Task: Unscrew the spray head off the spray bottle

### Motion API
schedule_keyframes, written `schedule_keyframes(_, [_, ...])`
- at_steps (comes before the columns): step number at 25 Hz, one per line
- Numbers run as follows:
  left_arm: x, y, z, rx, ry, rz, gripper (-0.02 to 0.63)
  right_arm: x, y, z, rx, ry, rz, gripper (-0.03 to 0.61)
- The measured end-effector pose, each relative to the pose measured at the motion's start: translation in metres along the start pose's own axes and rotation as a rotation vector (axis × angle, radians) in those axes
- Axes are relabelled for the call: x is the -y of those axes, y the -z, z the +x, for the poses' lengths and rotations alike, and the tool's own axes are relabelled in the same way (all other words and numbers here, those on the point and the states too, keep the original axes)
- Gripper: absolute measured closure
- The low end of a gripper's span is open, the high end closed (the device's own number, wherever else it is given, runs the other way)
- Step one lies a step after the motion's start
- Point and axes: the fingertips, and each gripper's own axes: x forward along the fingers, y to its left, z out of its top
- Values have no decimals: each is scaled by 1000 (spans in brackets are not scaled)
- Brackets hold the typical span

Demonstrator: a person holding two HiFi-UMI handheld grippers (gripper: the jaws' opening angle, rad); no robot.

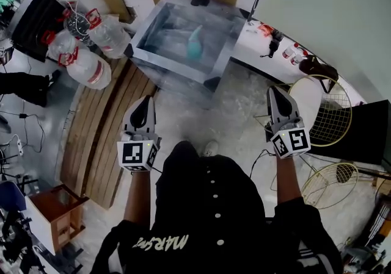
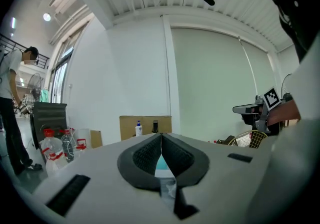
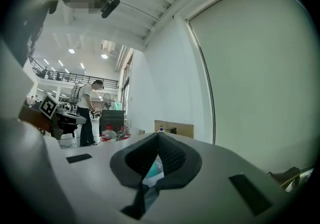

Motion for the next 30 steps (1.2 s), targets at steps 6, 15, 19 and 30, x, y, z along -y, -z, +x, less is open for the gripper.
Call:
schedule_keyframes(6, [-19,8,32,-29,-5,-17,588,10,7,33,-26,-26,-19,566])
schedule_keyframes(15, [-43,18,137,-65,125,56,588,45,17,118,-77,-22,-58,567])
schedule_keyframes(19, [-48,34,186,-119,258,152,588,50,27,164,-110,-37,-48,566])
schedule_keyframes(30, [-56,111,312,-309,661,294,536,54,84,253,-271,-78,-33,566])
